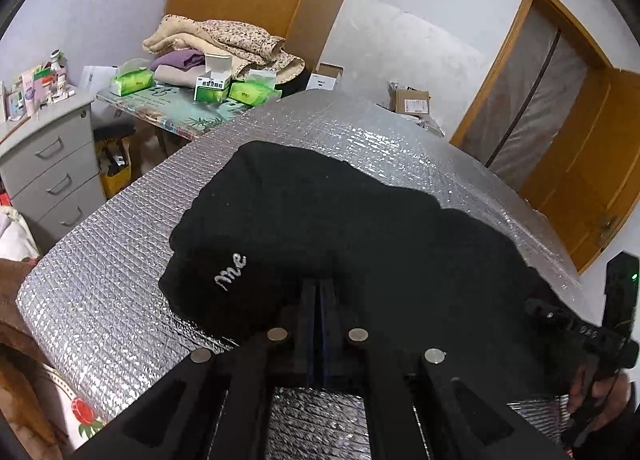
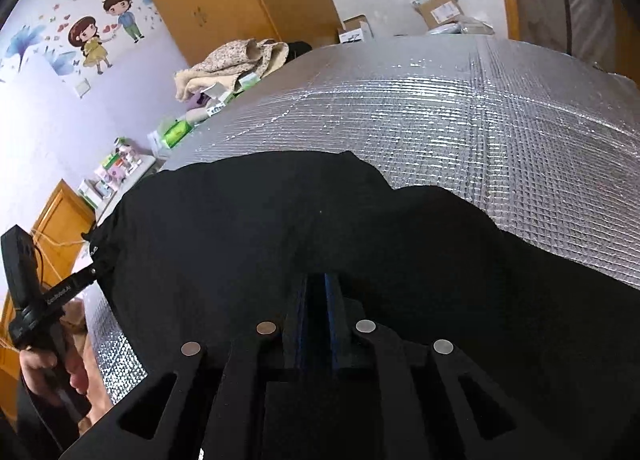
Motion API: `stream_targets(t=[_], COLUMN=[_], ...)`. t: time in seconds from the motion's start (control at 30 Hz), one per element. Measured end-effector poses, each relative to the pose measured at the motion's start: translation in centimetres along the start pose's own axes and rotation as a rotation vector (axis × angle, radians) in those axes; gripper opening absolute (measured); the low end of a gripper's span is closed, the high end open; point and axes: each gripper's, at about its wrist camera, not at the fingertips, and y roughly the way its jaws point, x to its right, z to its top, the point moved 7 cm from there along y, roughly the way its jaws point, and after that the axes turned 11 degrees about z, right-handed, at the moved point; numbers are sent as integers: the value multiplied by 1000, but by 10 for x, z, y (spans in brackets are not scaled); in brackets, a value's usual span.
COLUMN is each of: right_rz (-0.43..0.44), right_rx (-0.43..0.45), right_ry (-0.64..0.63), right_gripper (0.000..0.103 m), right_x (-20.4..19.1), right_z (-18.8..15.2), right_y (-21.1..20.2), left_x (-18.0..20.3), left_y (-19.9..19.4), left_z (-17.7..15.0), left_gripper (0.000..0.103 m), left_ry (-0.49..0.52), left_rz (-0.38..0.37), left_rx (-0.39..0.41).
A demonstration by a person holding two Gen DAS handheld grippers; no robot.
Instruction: Fold clothes
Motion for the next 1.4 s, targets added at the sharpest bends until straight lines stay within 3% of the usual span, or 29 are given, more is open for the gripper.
stream_targets(t=[0.2, 0.4, 0.57, 0.77, 0.93, 1.4], right_rz=[20, 30, 41, 55, 56, 60], right_rx=[9, 12, 14, 17, 17, 18], right_ry=[9, 16, 24, 34, 35, 38], right_gripper=[9, 9, 9, 9, 9, 9], right_x=[1, 3, 3, 4, 3, 0], right_z=[-4, -5, -6, -7, -8, -7], right_y=[-3, -6, -7, -9, -9, -6], left_x=[-20, -48, -67, -69, -71, -75], left_y=[-30, -37, -28, -21, -13, 4], left_z=[-1, -13, -18, -15, -13, 4], left_gripper=[3, 13, 29, 39, 39, 41], left_ry=[-79, -228, -345, -408, -501, -507], left_rz=[-7, -10, -14, -77, -132, -42], left_rx=[62, 56, 14, 24, 35, 49])
